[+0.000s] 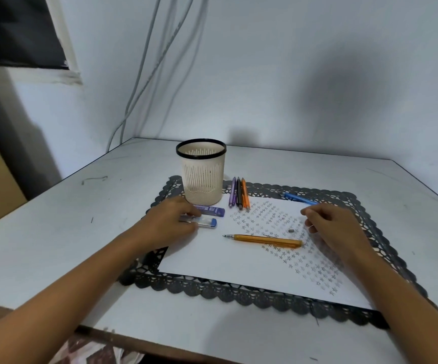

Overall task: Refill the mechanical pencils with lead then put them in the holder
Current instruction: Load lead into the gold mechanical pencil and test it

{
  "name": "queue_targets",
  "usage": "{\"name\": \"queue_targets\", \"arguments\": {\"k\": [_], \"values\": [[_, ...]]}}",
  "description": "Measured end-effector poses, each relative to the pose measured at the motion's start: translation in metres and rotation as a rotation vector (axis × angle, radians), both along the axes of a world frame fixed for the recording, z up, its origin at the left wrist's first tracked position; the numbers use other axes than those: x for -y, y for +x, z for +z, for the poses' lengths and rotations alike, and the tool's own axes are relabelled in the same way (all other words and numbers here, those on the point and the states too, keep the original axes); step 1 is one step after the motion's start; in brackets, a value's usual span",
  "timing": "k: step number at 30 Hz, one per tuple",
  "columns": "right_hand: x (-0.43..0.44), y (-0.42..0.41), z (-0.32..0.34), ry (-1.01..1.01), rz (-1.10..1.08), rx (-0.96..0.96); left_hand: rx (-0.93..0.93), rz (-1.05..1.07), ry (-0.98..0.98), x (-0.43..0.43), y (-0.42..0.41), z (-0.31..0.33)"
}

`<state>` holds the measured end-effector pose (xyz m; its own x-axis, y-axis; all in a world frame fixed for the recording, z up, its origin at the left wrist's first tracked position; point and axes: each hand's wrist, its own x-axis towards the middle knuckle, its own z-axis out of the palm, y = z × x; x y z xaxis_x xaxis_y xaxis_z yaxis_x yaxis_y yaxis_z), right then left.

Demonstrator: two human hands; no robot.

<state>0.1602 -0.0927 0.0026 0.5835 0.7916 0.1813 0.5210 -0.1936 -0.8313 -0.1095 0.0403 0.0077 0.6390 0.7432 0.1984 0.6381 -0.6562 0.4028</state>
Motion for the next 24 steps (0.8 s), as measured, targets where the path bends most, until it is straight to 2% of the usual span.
{"name": "queue_targets", "arguments": {"k": [7,11,16,24], "values": [[-0.001,0.000,0.000,-0.010,-0.001,0.006,-0.062,0.009,0.004,0.000,-0.003,-0.006],[-0.001,0.000,0.000,-0.016,-0.001,0.024,-0.005,-0.026,0.090,0.006,0.002,0.000],[-0.003,0.001,0.000,-0.024,-0.004,0.004,0.057,-0.198,0.145,0.030,0.034,0.009],[-0.003,0.000,-0.001,-0.038,-0.007,0.006,0.004,-0.357,0.076,0.053,0.085,-0.001]]}}
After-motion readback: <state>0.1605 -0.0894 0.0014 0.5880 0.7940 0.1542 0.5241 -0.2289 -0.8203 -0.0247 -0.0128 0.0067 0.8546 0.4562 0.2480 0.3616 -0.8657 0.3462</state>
